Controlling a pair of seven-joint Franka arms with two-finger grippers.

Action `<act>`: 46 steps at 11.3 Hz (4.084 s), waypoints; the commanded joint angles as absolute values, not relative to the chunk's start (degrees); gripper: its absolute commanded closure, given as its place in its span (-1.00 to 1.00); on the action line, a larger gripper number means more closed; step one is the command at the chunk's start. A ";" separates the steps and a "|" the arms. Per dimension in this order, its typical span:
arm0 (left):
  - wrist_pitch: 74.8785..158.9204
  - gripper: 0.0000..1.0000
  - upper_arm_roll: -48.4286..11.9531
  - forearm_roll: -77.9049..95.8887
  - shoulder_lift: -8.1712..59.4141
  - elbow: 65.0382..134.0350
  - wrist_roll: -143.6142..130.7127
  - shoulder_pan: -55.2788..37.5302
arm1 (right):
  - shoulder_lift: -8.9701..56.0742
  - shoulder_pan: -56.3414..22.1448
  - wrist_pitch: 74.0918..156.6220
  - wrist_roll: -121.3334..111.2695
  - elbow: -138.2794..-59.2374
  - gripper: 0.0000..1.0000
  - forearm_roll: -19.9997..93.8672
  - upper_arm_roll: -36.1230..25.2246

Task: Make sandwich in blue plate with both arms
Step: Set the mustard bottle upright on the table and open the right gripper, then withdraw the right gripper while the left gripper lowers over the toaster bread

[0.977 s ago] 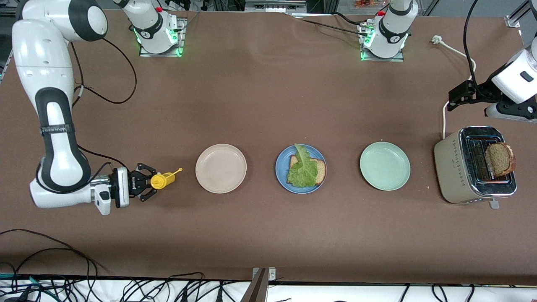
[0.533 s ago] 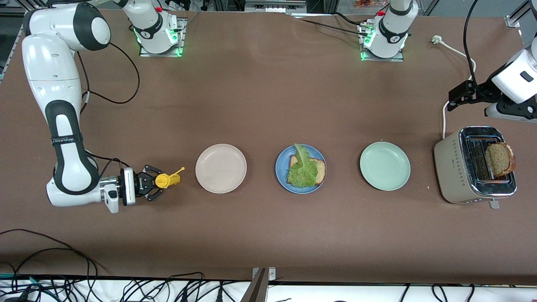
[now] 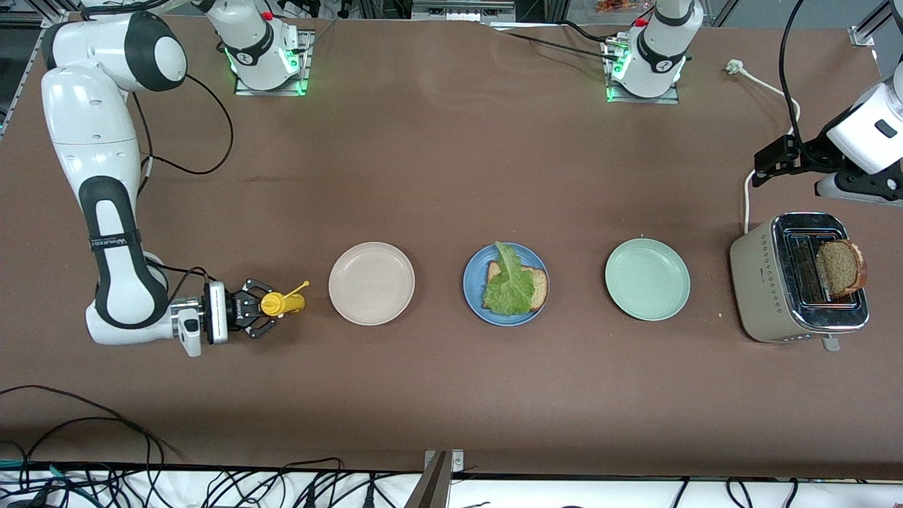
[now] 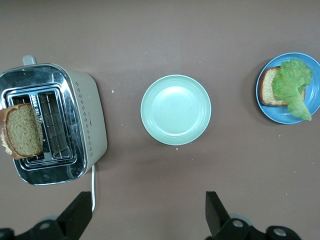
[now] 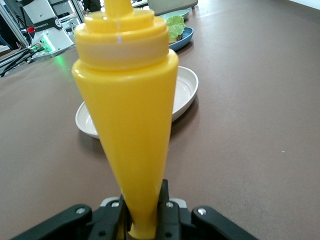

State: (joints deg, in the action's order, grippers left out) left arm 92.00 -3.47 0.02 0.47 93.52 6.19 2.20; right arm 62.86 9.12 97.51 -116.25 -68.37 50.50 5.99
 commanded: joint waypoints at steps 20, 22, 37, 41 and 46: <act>90.97 -1.00 -2.99 -1.14 2.55 91.85 7.65 5.00 | 54.25 10.02 98.17 -113.23 -67.15 -1.00 38.62 1.41; 91.14 -1.00 -2.99 -1.32 3.33 91.85 7.65 5.97 | 49.68 9.58 98.26 -105.77 -67.85 -1.00 32.81 1.06; 109.60 -1.00 -2.81 -0.96 27.67 80.59 23.64 22.24 | 14.35 0.71 104.85 -23.71 -91.57 -1.00 4.95 -1.32; 109.34 -1.00 -2.72 -1.32 28.74 82.00 23.82 23.89 | 3.54 -0.44 107.49 -16.26 -100.27 -1.00 1.85 0.44; 103.80 -0.53 -2.81 -1.23 29.53 82.18 23.03 24.61 | 2.55 -0.44 104.16 -13.11 -96.78 -1.00 0.97 0.53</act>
